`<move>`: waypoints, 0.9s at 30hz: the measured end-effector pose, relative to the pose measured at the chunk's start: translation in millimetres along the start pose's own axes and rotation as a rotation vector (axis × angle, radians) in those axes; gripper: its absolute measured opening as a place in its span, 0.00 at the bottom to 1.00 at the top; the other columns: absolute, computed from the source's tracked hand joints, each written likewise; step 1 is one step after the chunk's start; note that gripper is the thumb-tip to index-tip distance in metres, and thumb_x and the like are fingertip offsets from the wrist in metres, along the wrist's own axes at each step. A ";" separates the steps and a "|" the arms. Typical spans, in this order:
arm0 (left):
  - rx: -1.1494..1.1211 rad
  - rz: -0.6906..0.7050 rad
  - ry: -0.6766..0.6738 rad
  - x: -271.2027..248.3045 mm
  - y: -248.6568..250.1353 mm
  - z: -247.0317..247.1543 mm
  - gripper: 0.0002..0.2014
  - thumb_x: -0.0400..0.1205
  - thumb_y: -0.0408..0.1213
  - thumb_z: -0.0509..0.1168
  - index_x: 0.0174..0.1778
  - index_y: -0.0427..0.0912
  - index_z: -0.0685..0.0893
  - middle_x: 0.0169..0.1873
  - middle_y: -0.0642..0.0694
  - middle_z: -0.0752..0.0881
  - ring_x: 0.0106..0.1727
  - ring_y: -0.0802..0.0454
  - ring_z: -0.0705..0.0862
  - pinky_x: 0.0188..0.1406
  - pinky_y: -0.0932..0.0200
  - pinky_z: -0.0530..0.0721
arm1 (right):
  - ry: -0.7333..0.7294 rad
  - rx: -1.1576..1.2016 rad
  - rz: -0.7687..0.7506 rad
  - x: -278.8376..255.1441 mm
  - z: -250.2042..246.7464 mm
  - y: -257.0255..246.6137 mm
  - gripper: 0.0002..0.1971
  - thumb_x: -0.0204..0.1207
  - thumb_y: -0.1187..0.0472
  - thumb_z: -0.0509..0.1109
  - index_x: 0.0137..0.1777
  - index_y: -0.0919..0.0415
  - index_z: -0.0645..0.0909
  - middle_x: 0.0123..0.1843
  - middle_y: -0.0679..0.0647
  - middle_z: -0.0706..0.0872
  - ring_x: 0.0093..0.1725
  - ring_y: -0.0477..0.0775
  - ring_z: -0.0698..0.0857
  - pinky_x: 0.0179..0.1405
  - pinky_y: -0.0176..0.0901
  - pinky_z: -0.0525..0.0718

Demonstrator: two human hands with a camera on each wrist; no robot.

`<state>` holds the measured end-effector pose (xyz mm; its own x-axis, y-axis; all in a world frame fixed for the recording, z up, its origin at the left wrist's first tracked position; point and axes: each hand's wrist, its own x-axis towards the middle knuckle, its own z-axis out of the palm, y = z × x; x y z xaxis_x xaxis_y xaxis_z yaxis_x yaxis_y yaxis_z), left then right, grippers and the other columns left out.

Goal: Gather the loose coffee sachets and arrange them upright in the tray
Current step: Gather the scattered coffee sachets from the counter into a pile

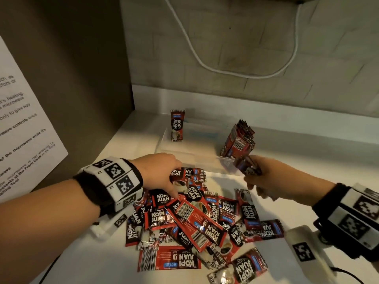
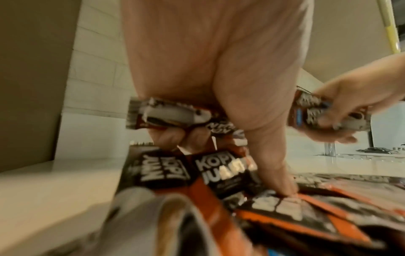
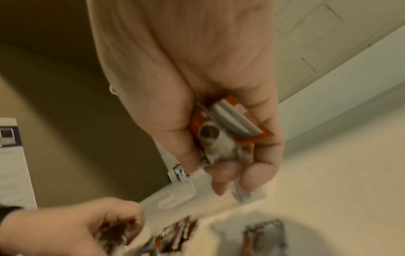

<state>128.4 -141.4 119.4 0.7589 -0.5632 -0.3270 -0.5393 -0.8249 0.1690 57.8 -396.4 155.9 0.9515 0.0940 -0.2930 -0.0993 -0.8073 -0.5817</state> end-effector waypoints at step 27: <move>0.212 0.269 -0.096 -23.3 76.9 17.9 0.25 0.78 0.55 0.69 0.67 0.46 0.76 0.57 0.49 0.78 0.56 0.48 0.79 0.52 0.49 0.81 | -0.008 0.055 -0.005 -16.9 3.1 18.7 0.06 0.80 0.63 0.68 0.52 0.53 0.76 0.42 0.55 0.87 0.33 0.43 0.86 0.33 0.42 0.85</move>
<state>62.7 -190.9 123.4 0.5472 -0.7431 -0.3851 -0.7863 -0.6141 0.0676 38.9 -411.3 147.7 0.9497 0.1027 -0.2957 -0.1106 -0.7737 -0.6239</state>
